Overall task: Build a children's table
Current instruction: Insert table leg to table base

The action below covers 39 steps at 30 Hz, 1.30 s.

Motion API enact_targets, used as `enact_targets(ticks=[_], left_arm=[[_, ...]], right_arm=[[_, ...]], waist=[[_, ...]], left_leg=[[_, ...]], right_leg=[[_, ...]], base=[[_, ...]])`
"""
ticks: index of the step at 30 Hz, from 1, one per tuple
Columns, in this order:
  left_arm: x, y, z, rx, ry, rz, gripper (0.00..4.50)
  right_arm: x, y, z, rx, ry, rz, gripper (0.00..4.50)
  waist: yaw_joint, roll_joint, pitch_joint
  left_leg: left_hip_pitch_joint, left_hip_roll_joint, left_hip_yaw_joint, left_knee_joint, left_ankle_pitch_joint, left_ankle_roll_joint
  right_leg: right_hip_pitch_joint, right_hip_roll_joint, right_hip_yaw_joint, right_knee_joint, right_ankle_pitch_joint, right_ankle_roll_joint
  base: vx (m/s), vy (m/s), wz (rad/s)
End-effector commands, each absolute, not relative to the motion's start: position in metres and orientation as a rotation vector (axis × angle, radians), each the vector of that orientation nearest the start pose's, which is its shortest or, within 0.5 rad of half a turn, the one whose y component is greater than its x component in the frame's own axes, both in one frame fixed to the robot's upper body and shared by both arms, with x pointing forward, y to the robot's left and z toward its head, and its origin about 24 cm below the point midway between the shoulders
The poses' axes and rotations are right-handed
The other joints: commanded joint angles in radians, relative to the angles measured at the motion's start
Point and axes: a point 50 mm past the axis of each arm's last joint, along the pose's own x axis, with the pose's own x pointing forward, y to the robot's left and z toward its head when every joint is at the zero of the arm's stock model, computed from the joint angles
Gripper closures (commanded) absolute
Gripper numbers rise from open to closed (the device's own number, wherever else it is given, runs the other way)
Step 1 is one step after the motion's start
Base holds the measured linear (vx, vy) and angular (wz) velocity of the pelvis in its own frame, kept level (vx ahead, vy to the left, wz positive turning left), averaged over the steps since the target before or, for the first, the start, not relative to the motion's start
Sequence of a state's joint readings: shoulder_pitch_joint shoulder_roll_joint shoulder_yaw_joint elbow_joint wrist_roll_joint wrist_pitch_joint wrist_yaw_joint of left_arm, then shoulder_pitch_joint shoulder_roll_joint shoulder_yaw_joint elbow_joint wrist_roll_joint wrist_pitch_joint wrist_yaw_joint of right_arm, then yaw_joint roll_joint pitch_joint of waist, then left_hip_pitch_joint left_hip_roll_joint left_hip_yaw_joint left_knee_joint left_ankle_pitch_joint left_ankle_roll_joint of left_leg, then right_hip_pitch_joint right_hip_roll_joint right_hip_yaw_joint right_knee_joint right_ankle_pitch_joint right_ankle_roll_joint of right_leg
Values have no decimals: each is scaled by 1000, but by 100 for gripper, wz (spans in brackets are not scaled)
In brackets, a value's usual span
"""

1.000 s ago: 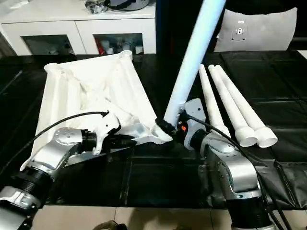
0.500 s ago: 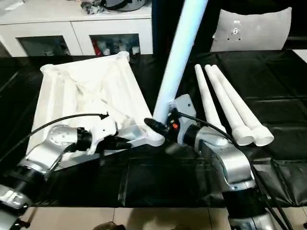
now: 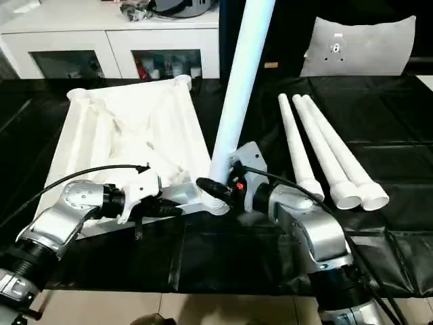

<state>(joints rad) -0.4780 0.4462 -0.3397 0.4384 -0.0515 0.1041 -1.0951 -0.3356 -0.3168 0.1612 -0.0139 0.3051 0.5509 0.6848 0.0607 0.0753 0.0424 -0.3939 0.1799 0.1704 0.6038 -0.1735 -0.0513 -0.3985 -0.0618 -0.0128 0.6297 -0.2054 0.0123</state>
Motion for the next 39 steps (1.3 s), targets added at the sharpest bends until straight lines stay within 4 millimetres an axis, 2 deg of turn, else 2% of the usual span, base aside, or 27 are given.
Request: enact_targets(ticks=[1,4,8,10,20,24,26,33,34,39], left_arm=[[295,145,35,409,456,-1267,393],[296,143,34,400,420,-1248,355],[297,142,34,387,417,-1253,354],[298,141,34,382,409,-1251,388],[294,142,28,361,438,-1293,448],[291,147,23,444,474,-1309,450],[291,149,22,485,472,-1318,450],[289,147,27,482,451,-1371,450],[290,146,28,486,439,-1373,450],[289,141,32,467,402,-1429,450]], right_arm=[[287,-121,77,-26,304,906,257],[287,-121,74,-29,308,903,257],[288,-121,74,-25,303,897,257],[288,-120,75,-22,298,896,257],[290,-121,78,-33,285,901,257],[292,-123,78,-48,299,893,257],[293,-125,77,-52,324,894,257],[288,-127,63,-101,439,941,257],[287,-127,62,-97,454,946,257],[287,-129,58,-93,482,948,257]], waist=[[1,-16,-58],[2,-15,-59],[3,-15,-58],[1,-14,-57],[1,-13,-58],[0,-17,-59],[1,-15,-59],[2,-15,-60],[4,-20,-61],[3,-22,-60]], left_leg=[[22,35,-12,-75,-242,-19],[23,35,-11,-74,-237,-15],[24,36,-12,-78,-254,-19],[23,34,-12,-78,-261,-20],[23,35,-13,-79,-257,-20],[22,36,-13,-79,-247,-15],[22,35,-12,-78,-239,-14],[25,38,-10,-78,-234,-11],[24,37,-10,-78,-226,-8],[26,39,-11,-80,-248,-15]], right_leg=[[34,-64,30,-86,-238,-187],[33,-63,30,-86,-222,-191],[32,-62,29,-87,-243,-188],[32,-63,30,-90,-252,-184],[33,-64,30,-88,-238,-186],[34,-62,30,-87,-216,-189],[34,-62,30,-87,-206,-191],[35,-63,30,-84,-174,-206],[36,-64,30,-82,-168,-206],[35,-64,30,-84,-182,-204]], base=[[0,0,0],[0,0,0],[0,0,0],[0,0,0],[0,0,0],[0,0,0],[0,0,0],[0,0,0],[0,0,0],[0,0,0]])
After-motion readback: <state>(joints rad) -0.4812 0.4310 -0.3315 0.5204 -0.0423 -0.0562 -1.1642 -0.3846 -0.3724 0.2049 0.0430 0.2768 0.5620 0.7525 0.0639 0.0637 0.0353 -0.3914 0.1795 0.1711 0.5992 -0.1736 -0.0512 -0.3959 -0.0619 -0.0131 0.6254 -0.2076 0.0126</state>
